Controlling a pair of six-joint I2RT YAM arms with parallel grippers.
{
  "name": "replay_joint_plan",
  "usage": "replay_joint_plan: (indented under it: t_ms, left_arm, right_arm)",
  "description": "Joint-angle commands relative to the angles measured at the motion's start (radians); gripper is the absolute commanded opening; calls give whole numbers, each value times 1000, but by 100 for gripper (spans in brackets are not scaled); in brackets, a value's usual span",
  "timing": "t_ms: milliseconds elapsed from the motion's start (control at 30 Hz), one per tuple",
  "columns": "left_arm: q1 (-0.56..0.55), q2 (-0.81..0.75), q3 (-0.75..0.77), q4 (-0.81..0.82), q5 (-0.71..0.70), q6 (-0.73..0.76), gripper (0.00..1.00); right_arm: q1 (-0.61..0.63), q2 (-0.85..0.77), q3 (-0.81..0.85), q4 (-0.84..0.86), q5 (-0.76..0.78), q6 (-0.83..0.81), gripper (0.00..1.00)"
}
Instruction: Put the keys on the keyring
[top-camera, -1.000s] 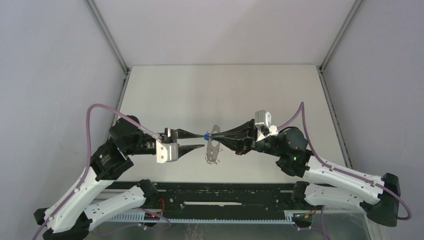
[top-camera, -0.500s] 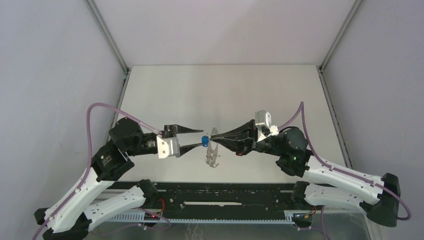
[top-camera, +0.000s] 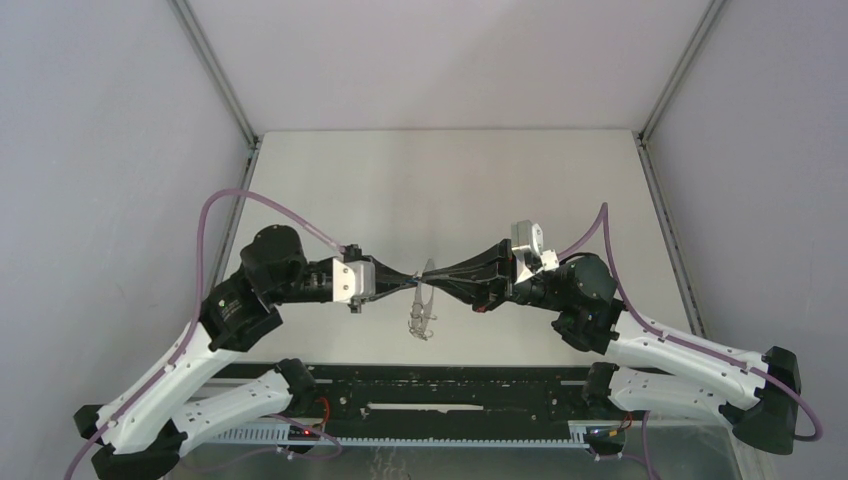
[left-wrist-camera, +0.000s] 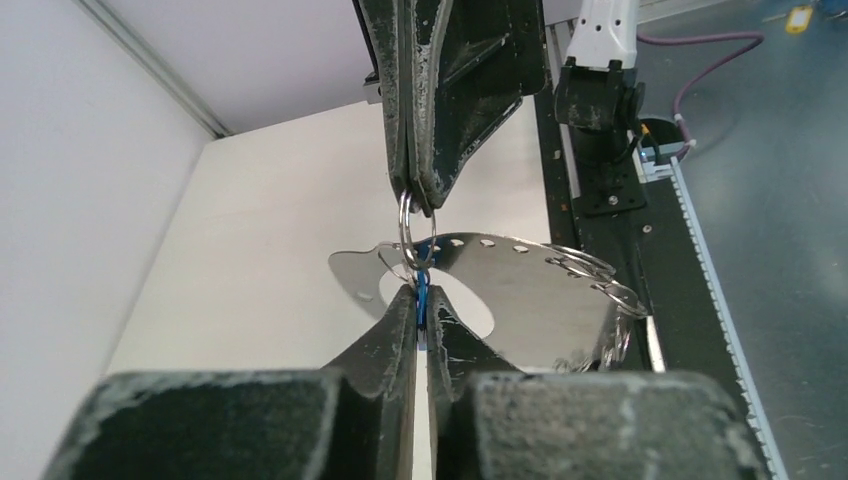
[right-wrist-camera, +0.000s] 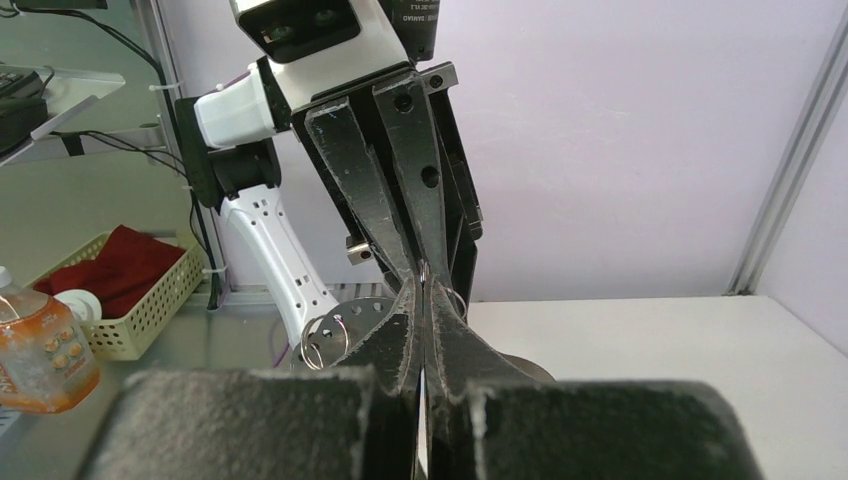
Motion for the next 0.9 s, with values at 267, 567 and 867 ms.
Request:
replay_joint_plan:
  t_ms: [267, 567, 867]
  left_arm:
    - [-25, -45, -34, -39, 18, 225, 0]
    - [-97, -62, -31, -94, -43, 466, 0]
    - [-111, -74, -25, -20, -52, 424, 1]
  right_arm:
    - [-8, -5, 5, 52, 13, 8, 0]
    - [-7, 3, 5, 44, 4, 9, 0]
    - [-4, 14, 5, 34, -2, 3, 0]
